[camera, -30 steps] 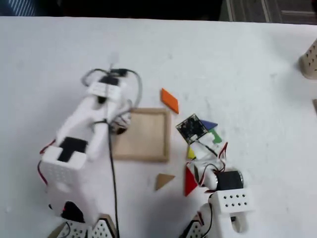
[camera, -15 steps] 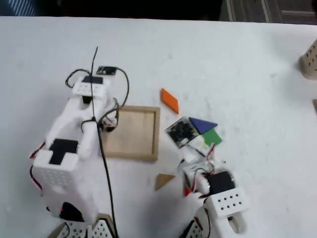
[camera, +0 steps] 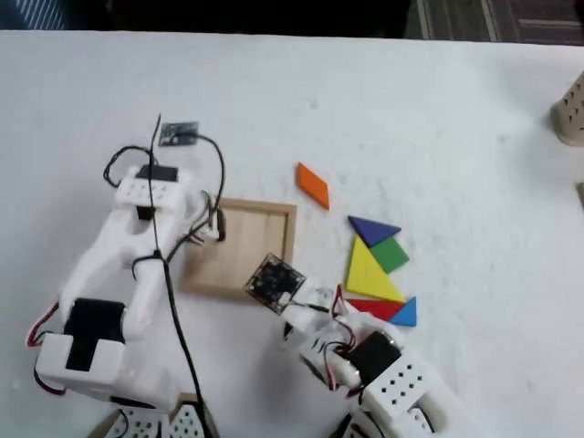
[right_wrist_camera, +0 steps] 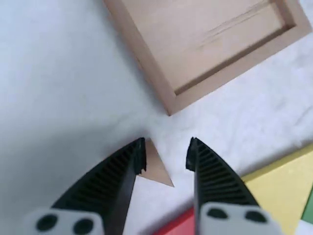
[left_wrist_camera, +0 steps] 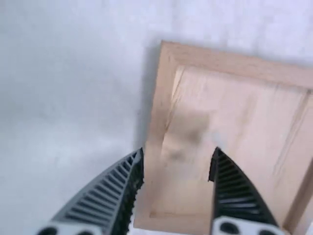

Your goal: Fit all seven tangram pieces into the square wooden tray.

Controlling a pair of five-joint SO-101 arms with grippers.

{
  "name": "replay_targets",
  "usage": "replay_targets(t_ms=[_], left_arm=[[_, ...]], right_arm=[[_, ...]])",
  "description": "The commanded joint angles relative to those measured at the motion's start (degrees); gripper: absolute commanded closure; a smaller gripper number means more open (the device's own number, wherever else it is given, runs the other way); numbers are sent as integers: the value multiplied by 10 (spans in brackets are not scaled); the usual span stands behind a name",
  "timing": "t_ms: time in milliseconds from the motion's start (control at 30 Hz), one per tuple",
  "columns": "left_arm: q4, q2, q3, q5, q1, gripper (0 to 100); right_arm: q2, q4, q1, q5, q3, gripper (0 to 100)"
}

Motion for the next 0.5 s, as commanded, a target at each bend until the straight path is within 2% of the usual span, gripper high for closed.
replay_targets(t_ms=[0,100,233,467], left_arm=[[-27,-32,-4,11,-29,775],[-37,-32,-4,11,-34,775],[-38,-31,-4,11,-34,775],[-38,-30,-4,11,-34,775]], right_arm=[[-7,-12,-6,-5,-3,851],[-7,-12,-7,8,3,865],[-10,-9,-15,76,3,990],[-6,-22,-60,84,21,980]])
